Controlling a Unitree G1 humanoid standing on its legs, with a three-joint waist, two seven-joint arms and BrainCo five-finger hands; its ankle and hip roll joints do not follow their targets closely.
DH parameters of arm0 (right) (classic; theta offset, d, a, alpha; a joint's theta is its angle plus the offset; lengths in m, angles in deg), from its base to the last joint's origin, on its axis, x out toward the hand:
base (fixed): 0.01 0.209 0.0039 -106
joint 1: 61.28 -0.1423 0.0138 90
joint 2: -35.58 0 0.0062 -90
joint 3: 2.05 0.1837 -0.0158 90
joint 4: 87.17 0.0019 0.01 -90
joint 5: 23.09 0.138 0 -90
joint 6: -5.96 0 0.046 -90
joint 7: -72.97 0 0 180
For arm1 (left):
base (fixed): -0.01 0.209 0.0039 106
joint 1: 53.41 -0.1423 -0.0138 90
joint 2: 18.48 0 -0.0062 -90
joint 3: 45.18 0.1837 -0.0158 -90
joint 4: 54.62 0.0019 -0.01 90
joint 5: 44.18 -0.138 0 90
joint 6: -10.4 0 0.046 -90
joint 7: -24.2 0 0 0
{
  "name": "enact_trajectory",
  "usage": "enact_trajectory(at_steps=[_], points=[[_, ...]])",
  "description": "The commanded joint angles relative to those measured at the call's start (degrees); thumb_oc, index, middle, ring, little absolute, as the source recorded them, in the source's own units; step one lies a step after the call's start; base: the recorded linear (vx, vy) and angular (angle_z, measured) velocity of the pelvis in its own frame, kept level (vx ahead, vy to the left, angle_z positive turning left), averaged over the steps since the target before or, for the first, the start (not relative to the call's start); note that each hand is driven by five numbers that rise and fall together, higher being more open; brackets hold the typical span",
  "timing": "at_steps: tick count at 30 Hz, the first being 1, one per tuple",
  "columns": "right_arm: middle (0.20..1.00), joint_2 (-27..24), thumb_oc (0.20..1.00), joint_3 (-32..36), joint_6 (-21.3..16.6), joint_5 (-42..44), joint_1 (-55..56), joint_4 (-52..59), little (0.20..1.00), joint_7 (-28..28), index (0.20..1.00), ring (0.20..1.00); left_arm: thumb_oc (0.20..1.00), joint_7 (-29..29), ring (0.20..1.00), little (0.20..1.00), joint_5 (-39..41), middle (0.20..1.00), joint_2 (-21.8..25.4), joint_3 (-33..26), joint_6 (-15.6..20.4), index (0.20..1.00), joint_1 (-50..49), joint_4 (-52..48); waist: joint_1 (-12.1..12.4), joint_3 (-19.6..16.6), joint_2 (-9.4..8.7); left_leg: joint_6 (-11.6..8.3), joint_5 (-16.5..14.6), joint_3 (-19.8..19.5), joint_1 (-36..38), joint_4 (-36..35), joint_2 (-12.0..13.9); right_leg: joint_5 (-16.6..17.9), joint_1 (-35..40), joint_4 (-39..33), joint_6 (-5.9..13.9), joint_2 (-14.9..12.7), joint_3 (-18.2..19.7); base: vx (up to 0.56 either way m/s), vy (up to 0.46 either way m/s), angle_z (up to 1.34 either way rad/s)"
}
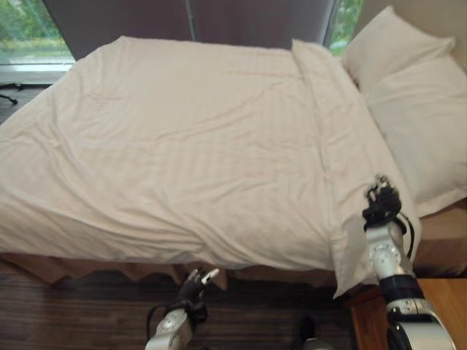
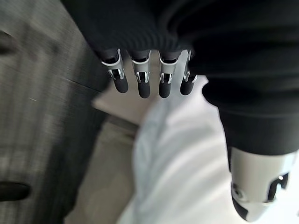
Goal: Making the bed.
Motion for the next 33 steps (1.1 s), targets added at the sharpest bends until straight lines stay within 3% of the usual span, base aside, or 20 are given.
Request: enact_trajectory(at_steps=[1,2,4,6,7,10,11,14,17,18,20,22,26,27,28,32,33], points=[[0.2,-2.64,0.2,3.06,-6.18,3.07,-11.79,0.13,0.2,-0.7,0.2,0.2,1.0,-1.24,1.0,1.0,3.33,1.0,-0.17,0.27,4.03,1.0,9.03,-0.14,0.11,5.9,-0.44,-1.11,-2.26,-4.63,-1.61,0.79,0.4,-4.85,-1.36,1.72,2.6,-2.55,-0.92,-0.11,0.008,0.03],[0.2,-3.01,0.2,3.16,-7.64,3.99,-15.69,-0.29,0.2,-0.69,0.2,0.2,1.0,-0.77,1.0,1.0,4.8,1.0,0.32,0.47,4.91,1.0,10.97,0.33,0.39,7.22,1.06,-1.34,-1.56,-4.73,-3.2,0.8,0.13,-4.59,-3.09,1.66,2.67,-2.74,-0.52,-0.09,0.002,0.08],[0.2,-3.83,0.2,3.05,-8.02,4.37,-18.14,-1.26,0.2,-0.44,0.2,0.2,1.0,-0.7,1.0,1.0,5.54,1.0,0.31,0.51,5.36,1.0,12.28,0.96,0.58,7.87,1.83,-1.37,-1.17,-4.88,-4.4,0.87,-0.02,-4.41,-4.31,1.72,2.62,-2.72,-0.25,-0.08,0.004,0.04],[0.2,-6.18,0.2,3.17,-8.97,5.3,-22.5,-5.24,0.2,0.4,0.2,0.2,1.0,-0.54,1.0,1.0,6.52,1.0,0.93,0.95,6.69,1.0,13.65,0.93,1.17,9.66,4.64,-1.46,-0.3,-4.77,-7.08,0.9,-0.65,-4.15,-7.0,1.48,2.85,-3.14,0.47,-0.09,0.025,-0.03],[0.2,-8.19,0.2,2.92,-8.05,5.15,-23.66,-8.84,0.2,0.75,0.2,0.2,1.0,-0.71,1.0,1.0,7.27,1.0,1.34,0.8,7.21,1.0,13.46,0.54,1.74,10.63,6.71,-1.53,0.27,-4.5,-8.52,0.97,-1.01,-4.21,-8.4,1.25,3.06,-3.51,0.8,-0.05,0.031,-0.05],[0.2,-9.59,0.2,2.37,-7.33,5.09,-24.51,-11.08,0.2,0.3,0.2,0.2,1.0,-0.56,1.0,1.0,7.8,1.0,1.39,0.37,7.48,1.0,13.48,0.26,2.12,11.0,8.03,-1.61,0.65,-4.26,-9.56,0.99,-1.17,-4.04,-9.65,1.26,3.15,-3.76,1.11,-0.05,0.025,-0.06],[0.2,-10.25,0.2,1.99,-5.31,4.07,-23.87,-15.11,0.2,-0.32,0.2,0.2,1.0,-0.72,1.0,1.0,8.52,1.0,1.45,-0.48,7.94,1.0,12.69,-0.14,2.24,11.7,10.35,-1.62,1.07,-4.04,-10.76,0.88,-1.56,-3.79,-11.15,1.25,3.38,-4.09,1.58,-0.06,0.048,-0.15],[0.2,-9.77,0.2,4.73,-3.49,5.47,-20.7,-20.3,0.2,-1.73,0.2,0.2,1.0,-1.52,1.0,1.0,9.67,1.0,0.85,-2.17,7.61,1.0,11.09,0.27,1.62,12.5,14.27,-1.35,1.05,-4.07,-12.23,0.58,-2.22,-3.82,-13.49,1.19,3.75,-4.55,2.84,-0.06,0.117,-0.18],[0.2,-9.5,0.2,6.24,-2.87,6.24,-18.13,-21.71,0.2,-2.56,0.2,0.2,1.0,-2.05,1.0,1.0,10.11,1.0,-0.08,-2.23,7.26,1.0,10.73,0.8,1.08,12.45,15.47,-1.18,0.75,-3.96,-12.53,0.56,-2.57,-3.87,-14.14,1.11,4.15,-4.87,3.38,0.0,0.087,-0.06],[0.2,-8.72,0.2,7.78,-2.4,6.06,-14.45,-21.79,0.2,-2.6,0.2,0.2,1.0,-2.19,1.0,1.0,10.84,1.0,-1.4,-2.68,6.76,1.0,11.21,1.45,-0.27,12.49,16.06,-1.03,0.39,-3.63,-12.15,0.57,-2.81,-3.93,-14.35,1.14,4.35,-5.08,3.79,0.03,0.092,0.0],[0.2,-7.3,0.2,8.51,-2.23,6.1,-11.42,-20.95,0.2,-2.66,0.2,0.2,1.0,-2.28,1.0,1.0,11.04,1.0,-2.2,-2.69,6.54,1.0,11.77,2.3,-1.03,12.28,16.02,-0.94,0.09,-3.36,-11.67,0.59,-2.92,-4.01,-14.01,1.15,4.48,-5.18,3.87,0.04,0.077,-0.02],[0.2,-4.13,0.2,11.29,-1.27,6.68,-2.71,-19.53,0.2,-3.18,0.2,0.2,1.0,-1.95,1.0,1.0,11.56,1.0,-4.58,-3.69,5.8,1.0,14.15,5.16,-4.16,11.62,15.02,-0.8,-0.9,-2.62,-10.34,0.68,-3.15,-3.97,-13.38,1.34,4.55,-5.13,4.13,0.07,0.057,-0.1],[0.2,-3.6,0.2,12.79,1.89,3.95,7.08,-20.49,0.2,-3.9,0.2,0.2,1.0,-2.4,1.0,1.0,10.11,1.0,-6.35,-3.73,5.04,1.0,16.07,9.08,-8.35,9.25,11.42,-0.65,-2.35,-1.46,-7.33,0.86,-3.18,-3.73,-11.54,1.7,4.58,-5.03,3.5,0.07,0.01,-0.1],[0.2,-3.65,0.2,12.85,2.02,3.87,7.33,-20.55,0.2,-4.04,0.2,0.2,1.0,-2.45,1.0,1.0,10.01,1.0,-6.41,-3.65,5.06,1.0,15.9,9.19,-8.39,9.2,11.38,-0.64,-2.4,-1.48,-7.09,0.84,-3.25,-3.79,-11.26,1.65,4.62,-5.11,3.45,0.1,0.008,-0.1],[0.2,-3.98,0.2,13.57,4.05,1.84,11.1,-21.94,0.2,-4.59,0.2,0.2,1.0,-2.88,1.0,1.0,9.35,1.0,-6.9,-3.96,4.36,1.0,15.66,10.67,-9.75,7.79,9.91,-0.48,-3.18,-1.11,-5.39,0.9,-3.15,-3.68,-10.0,1.76,4.54,-4.98,3.18,0.11,0.003,-0.09],[0.2,-5.05,0.2,13.13,7.61,-2.99,16.82,-23.36,0.2,-5.99,0.2,0.2,1.0,-3.93,1.0,1.0,8.64,1.0,-7.07,-4.71,3.17,1.0,13.55,11.97,-11.01,5.61,7.29,-0.27,-4.2,-0.79,-2.21,0.88,-2.81,-3.85,-7.14,1.73,4.57,-4.82,2.82,0.1,-0.012,-0.09],[0.495,-6.6,0.495,11.39,10.02,-9.78,19.98,-24.08,0.495,-6.71,0.495,0.495,1.0,-5.03,1.0,1.0,6.84,1.0,-7.07,-4.44,2.01,1.0,12.27,12.9,-11.37,4.25,5.49,-0.1,-4.47,-0.86,-1.01,1.0,-2.4,-4.03,-5.87,1.8,4.46,-4.47,2.72,0.09,-0.031,-0.29]])
